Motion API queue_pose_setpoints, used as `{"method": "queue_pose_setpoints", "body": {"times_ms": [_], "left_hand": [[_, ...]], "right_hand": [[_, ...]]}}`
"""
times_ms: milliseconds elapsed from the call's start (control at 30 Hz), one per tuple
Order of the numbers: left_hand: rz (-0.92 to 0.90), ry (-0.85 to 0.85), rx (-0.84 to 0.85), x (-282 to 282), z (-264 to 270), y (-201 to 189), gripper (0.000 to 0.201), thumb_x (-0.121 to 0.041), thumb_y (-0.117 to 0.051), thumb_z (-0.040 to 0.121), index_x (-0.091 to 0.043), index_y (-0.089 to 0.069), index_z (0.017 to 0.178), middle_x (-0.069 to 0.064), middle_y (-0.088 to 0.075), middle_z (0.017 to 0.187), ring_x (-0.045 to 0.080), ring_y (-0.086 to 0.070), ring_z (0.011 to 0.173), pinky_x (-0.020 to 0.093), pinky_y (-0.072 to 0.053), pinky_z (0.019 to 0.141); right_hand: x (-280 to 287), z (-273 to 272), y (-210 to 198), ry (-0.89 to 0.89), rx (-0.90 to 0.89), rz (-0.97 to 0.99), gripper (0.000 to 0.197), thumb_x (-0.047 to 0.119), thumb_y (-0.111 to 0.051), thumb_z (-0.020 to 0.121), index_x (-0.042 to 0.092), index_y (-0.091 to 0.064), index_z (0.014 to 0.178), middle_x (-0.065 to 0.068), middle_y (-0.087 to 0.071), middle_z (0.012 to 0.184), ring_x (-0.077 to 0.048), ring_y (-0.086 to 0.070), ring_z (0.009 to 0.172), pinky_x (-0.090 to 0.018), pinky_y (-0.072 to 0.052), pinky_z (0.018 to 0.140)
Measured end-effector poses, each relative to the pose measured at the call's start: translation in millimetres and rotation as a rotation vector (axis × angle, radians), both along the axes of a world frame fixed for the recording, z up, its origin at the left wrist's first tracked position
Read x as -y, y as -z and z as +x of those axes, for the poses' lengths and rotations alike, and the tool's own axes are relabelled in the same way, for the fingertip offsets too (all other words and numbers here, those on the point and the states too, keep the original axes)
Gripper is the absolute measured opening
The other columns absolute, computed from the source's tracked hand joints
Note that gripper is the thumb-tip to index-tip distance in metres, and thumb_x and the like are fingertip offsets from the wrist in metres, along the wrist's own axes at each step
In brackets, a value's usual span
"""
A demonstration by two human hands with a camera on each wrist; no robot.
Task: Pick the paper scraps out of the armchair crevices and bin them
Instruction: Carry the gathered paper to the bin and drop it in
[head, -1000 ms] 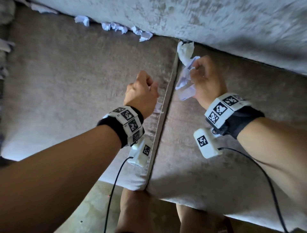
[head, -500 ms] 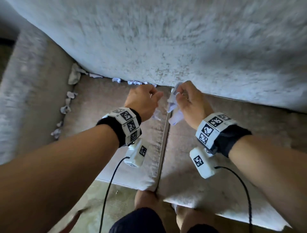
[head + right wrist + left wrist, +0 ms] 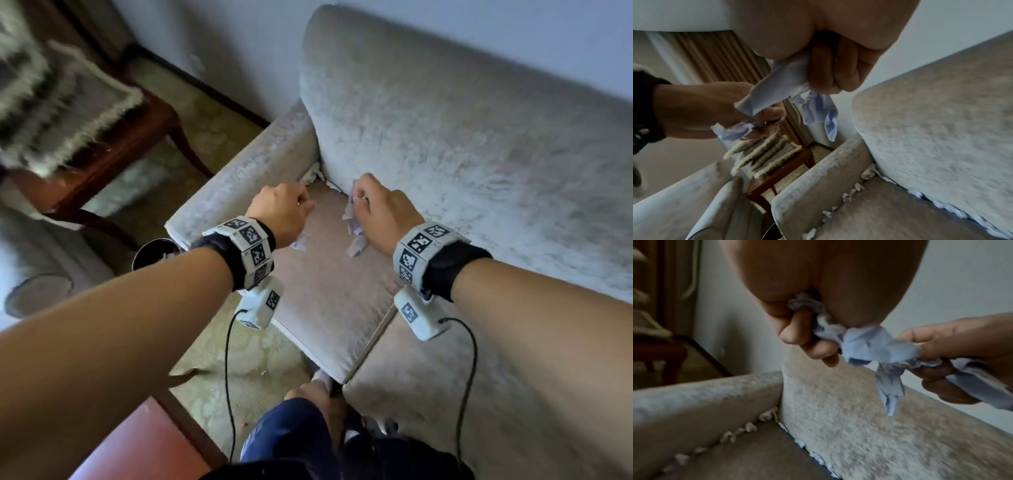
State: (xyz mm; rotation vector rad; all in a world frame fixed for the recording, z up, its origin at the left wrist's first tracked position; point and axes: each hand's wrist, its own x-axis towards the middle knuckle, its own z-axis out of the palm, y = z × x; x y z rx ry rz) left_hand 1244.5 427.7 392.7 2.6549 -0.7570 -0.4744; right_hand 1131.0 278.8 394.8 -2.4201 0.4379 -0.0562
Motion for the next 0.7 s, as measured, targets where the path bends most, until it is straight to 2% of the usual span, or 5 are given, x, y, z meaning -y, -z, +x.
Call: {"method": "queue_pose_setpoints", "body": {"times_ms": [133, 267, 433, 600, 700], "left_hand": [[0.012, -0.107, 0.076, -65, 23, -47, 0.019, -0.032, -0.053, 0.096, -0.017, -0.062, 0.089, 0.006, -0.068, 0.091, 0.028, -0.06, 0.091, 0.032, -0.046, 0.075], [-0.061, -0.239, 0.108, -133, 58, -75, 0.019, -0.037, -0.054, 0.093, -0.023, -0.061, 0.082, 0.002, -0.069, 0.082, 0.026, -0.062, 0.085, 0.032, -0.047, 0.073], [-0.089, -0.331, 0.128, -224, 113, -79, 0.019, -0.037, -0.056, 0.094, -0.027, -0.057, 0.078, 0.0, -0.066, 0.08, 0.024, -0.06, 0.084, 0.03, -0.041, 0.07], [-0.12, -0.371, 0.142, -316, 191, -71, 0.011, -0.034, -0.058, 0.093, -0.03, -0.06, 0.083, -0.002, -0.067, 0.09, 0.02, -0.06, 0.088, 0.032, -0.046, 0.074], [-0.127, -0.411, 0.132, -368, 237, -68, 0.011, -0.034, -0.057, 0.094, -0.029, -0.063, 0.085, -0.006, -0.067, 0.084, 0.017, -0.062, 0.082, 0.029, -0.045, 0.071]], "right_hand": [[-50, 42, -45, -0.171, 0.028, -0.068, 0.01, 0.018, -0.039, 0.096, 0.016, -0.048, 0.093, -0.011, -0.062, 0.071, -0.035, -0.057, 0.065, -0.042, -0.049, 0.06], [-113, 92, -79, -0.334, 0.073, -0.163, 0.006, 0.018, -0.041, 0.097, 0.016, -0.047, 0.094, -0.002, -0.051, 0.062, -0.032, -0.053, 0.063, -0.036, -0.041, 0.054], [-199, 166, -89, -0.457, 0.074, -0.167, 0.006, 0.018, -0.042, 0.096, 0.021, -0.043, 0.09, -0.011, -0.064, 0.075, -0.033, -0.057, 0.07, -0.042, -0.049, 0.062], [-286, 256, -82, -0.545, 0.075, -0.119, 0.01, 0.017, -0.044, 0.097, 0.019, -0.052, 0.102, -0.002, -0.066, 0.091, -0.021, -0.052, 0.07, -0.028, -0.035, 0.058], [-333, 307, -82, -0.587, 0.033, -0.093, 0.013, 0.019, -0.041, 0.099, 0.017, -0.052, 0.104, 0.004, -0.063, 0.092, -0.019, -0.056, 0.07, -0.027, -0.041, 0.053]]}}
